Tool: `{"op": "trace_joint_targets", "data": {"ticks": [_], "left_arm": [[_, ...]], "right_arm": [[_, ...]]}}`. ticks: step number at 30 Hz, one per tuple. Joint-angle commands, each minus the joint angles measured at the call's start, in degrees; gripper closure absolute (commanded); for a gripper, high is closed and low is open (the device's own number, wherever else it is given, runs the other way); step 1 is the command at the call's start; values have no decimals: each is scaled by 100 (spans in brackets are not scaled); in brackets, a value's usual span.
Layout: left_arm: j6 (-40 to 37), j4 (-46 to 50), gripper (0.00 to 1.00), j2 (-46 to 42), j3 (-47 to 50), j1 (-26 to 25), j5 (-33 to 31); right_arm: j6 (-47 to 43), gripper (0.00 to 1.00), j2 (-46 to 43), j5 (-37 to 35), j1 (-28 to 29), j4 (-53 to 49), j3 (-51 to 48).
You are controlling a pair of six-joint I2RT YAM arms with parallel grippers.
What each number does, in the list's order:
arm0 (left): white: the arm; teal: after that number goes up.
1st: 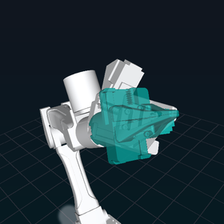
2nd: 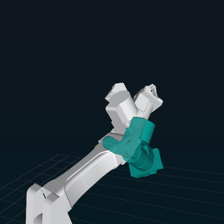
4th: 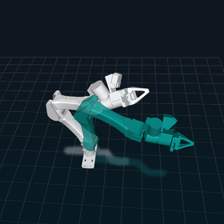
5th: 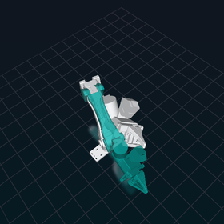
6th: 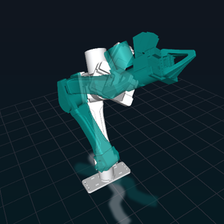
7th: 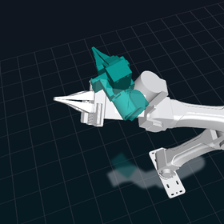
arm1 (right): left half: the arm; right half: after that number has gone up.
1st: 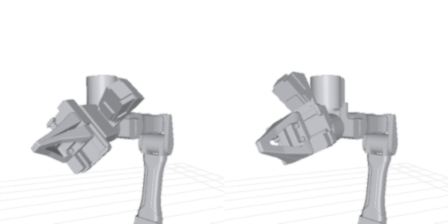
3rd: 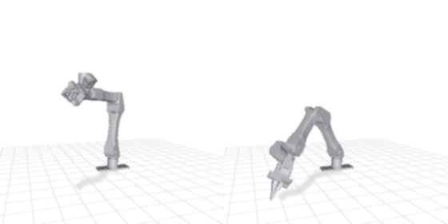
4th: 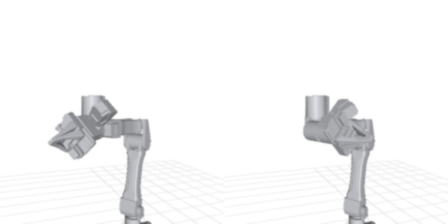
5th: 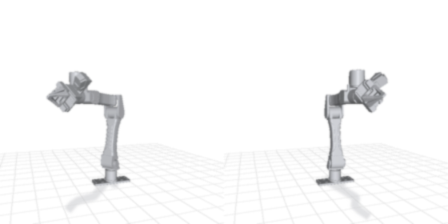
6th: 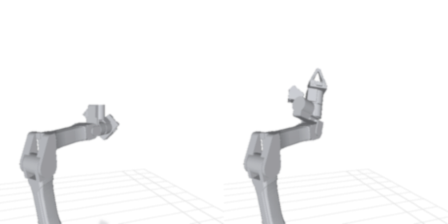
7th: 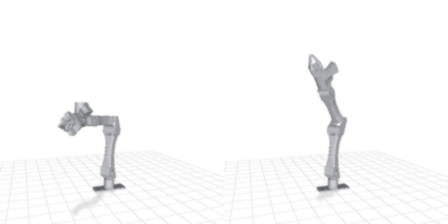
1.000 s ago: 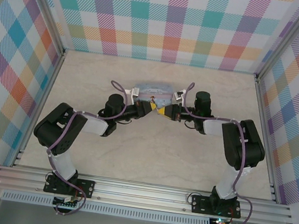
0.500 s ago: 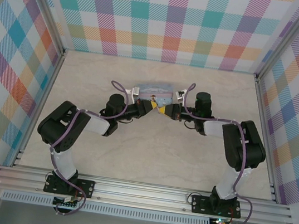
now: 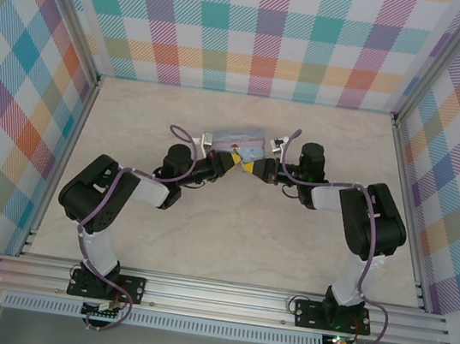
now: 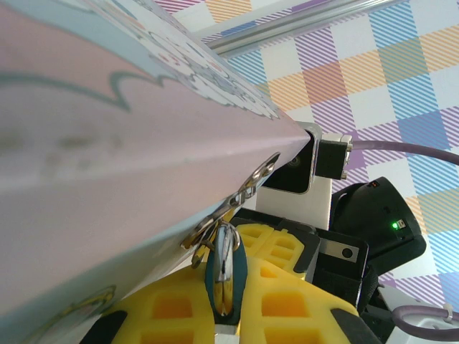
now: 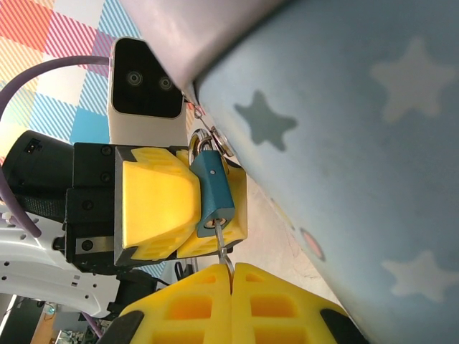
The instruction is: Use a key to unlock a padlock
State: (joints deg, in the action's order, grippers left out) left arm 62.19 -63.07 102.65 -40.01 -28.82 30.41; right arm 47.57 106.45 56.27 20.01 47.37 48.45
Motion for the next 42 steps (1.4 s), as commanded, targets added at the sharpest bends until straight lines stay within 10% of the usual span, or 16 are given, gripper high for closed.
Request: {"op": "trace_joint_targets", "data": {"ticks": [1, 33, 42], "left_arm": [[-52, -387, 100, -202, -174, -256, 1046], [-534, -95, 100, 268, -227, -405, 1056], [-811, 851, 100, -13, -261, -311, 335]], "right_arm": [[23, 97, 92, -303, 75, 592, 259], [516, 96, 148, -623, 442, 946, 947], [-258, 80, -461, -821, 164, 2, 87]]}}
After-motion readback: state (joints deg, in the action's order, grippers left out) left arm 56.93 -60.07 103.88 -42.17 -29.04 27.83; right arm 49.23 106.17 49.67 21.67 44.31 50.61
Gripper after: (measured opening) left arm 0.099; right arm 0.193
